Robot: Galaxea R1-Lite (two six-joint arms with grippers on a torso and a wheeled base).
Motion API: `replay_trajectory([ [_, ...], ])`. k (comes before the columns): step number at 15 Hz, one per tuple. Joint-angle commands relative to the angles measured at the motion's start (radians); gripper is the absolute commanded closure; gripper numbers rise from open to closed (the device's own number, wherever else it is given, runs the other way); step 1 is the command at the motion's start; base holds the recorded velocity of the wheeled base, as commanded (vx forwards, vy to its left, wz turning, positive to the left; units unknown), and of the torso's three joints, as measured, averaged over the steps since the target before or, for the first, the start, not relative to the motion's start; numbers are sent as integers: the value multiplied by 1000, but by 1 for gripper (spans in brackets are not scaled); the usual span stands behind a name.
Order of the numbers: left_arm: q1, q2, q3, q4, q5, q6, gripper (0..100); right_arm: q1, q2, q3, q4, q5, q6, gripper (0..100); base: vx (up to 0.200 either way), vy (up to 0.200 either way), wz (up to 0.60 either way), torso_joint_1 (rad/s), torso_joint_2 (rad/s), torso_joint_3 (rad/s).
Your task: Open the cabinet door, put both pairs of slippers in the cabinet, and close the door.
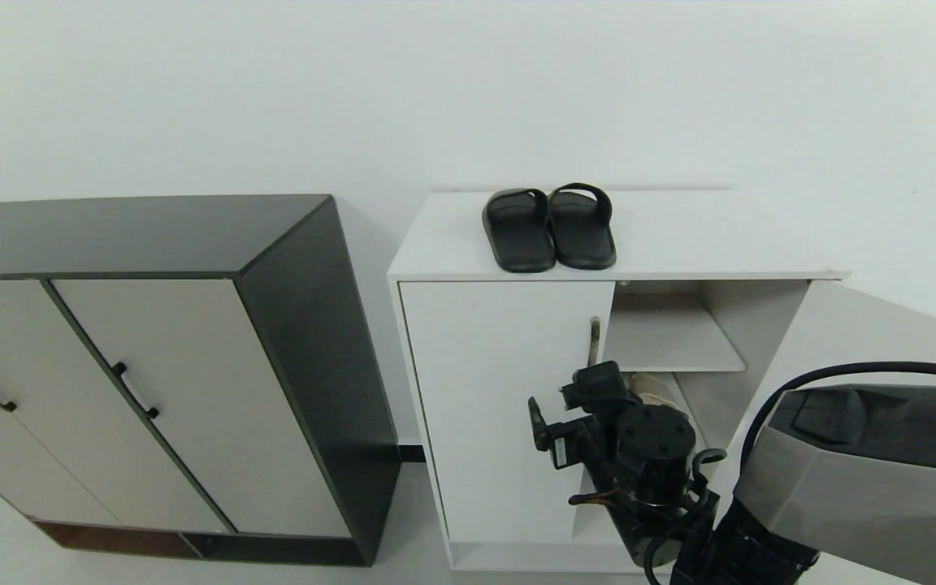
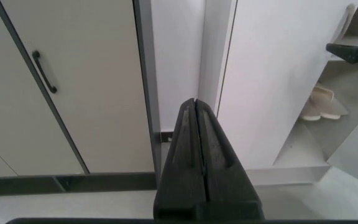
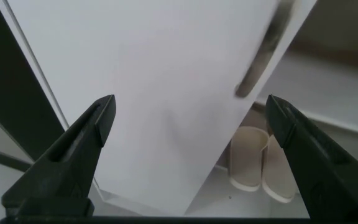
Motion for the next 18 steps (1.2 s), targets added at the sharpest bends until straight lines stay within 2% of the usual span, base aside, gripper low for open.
replay_trajectory([
  [1,0,0,0,0,0,0,100,3,-11,4,1,1,0,0,0,0,0,212,-520,-300],
  [11,0,0,0,0,-1,1,100,7,-4,8,8,3,0,0,0,0,0,237,-557,-319],
  [14,0,0,0,0,0,4,100,7,-1,25,-53,64,1,0,0,0,0,248,-548,-302],
  [18,0,0,0,0,2,3,100,-8,-11,30,-76,70,-101,0,0,0,0,39,-98,-51],
])
